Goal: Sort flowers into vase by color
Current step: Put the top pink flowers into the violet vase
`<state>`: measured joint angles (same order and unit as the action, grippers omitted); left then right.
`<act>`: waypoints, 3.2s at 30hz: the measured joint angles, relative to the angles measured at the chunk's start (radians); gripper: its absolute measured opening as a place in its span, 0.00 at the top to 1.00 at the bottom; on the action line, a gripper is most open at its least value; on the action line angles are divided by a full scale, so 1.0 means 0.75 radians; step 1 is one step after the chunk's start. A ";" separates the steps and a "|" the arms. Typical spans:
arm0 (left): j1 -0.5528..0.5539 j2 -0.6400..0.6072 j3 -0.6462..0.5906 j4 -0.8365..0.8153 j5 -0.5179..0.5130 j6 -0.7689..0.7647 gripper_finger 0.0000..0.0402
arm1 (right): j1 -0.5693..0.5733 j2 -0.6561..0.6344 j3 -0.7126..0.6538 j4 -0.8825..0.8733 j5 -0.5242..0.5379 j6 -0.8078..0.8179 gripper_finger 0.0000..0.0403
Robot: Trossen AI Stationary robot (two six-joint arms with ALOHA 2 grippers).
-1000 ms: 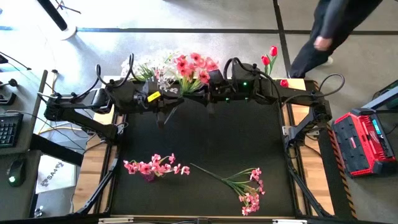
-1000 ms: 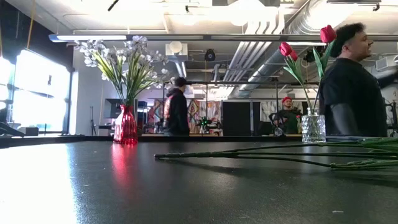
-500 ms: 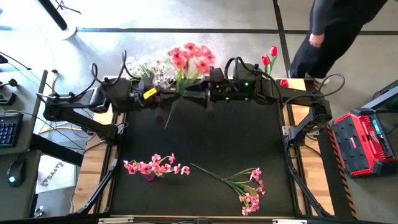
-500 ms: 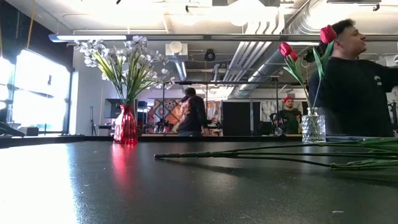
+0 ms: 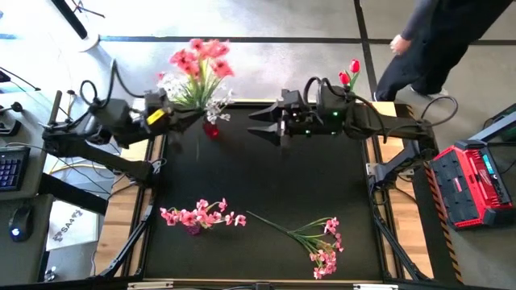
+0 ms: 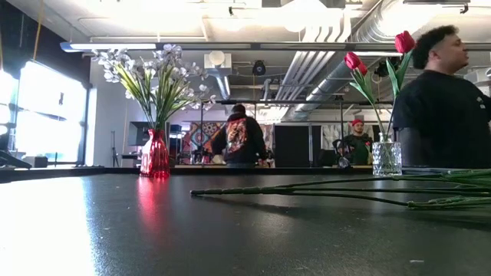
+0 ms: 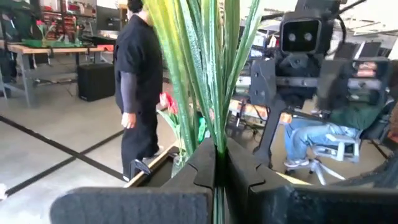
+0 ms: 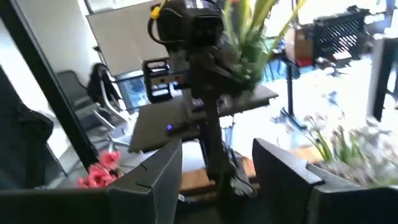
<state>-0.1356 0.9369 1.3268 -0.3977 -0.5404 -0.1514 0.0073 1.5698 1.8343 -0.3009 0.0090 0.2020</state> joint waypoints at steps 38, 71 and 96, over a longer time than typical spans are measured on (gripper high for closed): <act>-0.636 -0.858 -1.340 0.847 0.260 0.012 1.00 | 0.178 -0.016 0.000 -0.243 0.452 0.349 0.55; -0.748 -0.735 -1.381 0.875 0.313 -0.039 1.00 | 0.322 -0.017 0.000 -0.322 0.684 0.543 0.55; -0.958 -0.707 -1.666 1.157 0.152 0.012 1.00 | 0.382 -0.017 0.000 -0.319 0.683 0.629 0.55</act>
<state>-0.8539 0.4065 0.0776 0.4702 -0.4263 -0.1421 0.2939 1.5574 1.8343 -0.5404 0.5211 0.6739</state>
